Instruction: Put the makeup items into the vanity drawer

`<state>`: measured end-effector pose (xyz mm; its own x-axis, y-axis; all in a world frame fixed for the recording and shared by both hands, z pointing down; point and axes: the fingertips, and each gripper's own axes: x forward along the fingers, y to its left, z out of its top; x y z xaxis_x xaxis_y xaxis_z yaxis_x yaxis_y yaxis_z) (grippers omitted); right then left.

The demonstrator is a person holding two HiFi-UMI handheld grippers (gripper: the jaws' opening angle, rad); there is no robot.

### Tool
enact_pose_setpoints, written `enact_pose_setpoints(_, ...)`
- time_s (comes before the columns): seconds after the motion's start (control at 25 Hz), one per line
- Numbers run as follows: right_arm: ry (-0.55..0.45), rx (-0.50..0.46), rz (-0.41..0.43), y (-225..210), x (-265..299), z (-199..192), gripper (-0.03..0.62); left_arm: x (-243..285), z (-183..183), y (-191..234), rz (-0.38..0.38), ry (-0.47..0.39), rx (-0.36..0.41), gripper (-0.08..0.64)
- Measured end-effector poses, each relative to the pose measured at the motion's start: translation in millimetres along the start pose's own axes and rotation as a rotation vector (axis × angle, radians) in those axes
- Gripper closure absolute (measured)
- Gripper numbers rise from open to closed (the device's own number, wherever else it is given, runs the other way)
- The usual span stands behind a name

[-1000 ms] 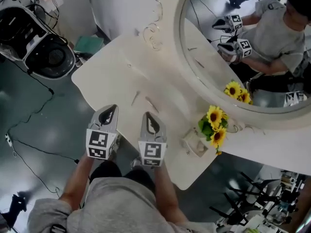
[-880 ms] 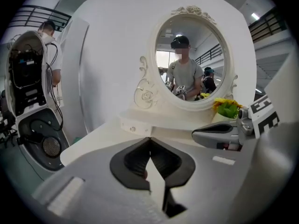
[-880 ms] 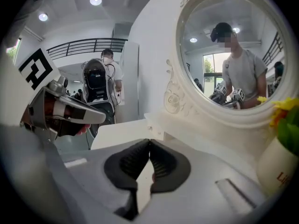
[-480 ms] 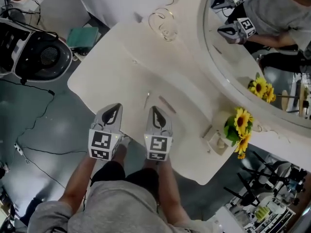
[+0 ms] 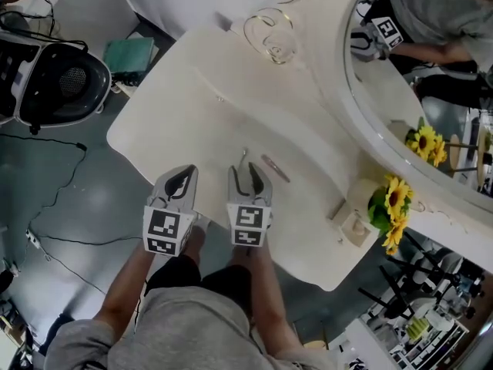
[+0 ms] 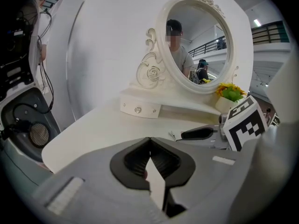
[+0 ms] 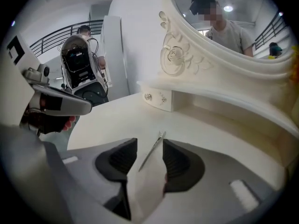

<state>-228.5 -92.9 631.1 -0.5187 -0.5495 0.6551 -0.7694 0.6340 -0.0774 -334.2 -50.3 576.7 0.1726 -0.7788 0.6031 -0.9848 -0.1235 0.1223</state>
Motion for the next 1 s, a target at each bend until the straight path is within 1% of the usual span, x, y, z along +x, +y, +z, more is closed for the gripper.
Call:
enact_pose_setpoints(0.2, 0.034, -0.024, -0.018, 0, 9, -1, 0.426, 3, -6, 9, -0.001, 0.014, -0.008, 0.549)
enact_pose_setpoints(0.24, 0.041, -0.033, -0.025, -1, 10, -1, 0.445, 3, -5, 11, 0.000, 0.014, -0.009, 0.549)
enact_pose_setpoints(0.4, 0.074, -0.075, -0.056, -3, 13, -4, 0.477, 6, -4, 16, 0.002, 0.013, -0.015, 0.549)
enact_pose_setpoints(0.48, 0.088, -0.096, -0.073, -5, 14, -5, 0.514, 7, -6, 18, 0.005, 0.016, -0.023, 0.549)
enact_pose_setpoints(0.68, 0.111, -0.113, -0.096, -8, 11, -5, 0.574, 6, -4, 19, 0.004, 0.015, -0.018, 0.549)
enact_pose_setpoints(0.84, 0.098, -0.104, -0.085, -9, 14, -6, 0.580, 7, 2, 19, 0.003, 0.004, -0.010, 0.549)
enact_pose_setpoints(1.0, 0.085, -0.091, -0.091, -12, 5, -5, 0.581, 5, 9, 15, -0.003, -0.007, 0.000, 0.549)
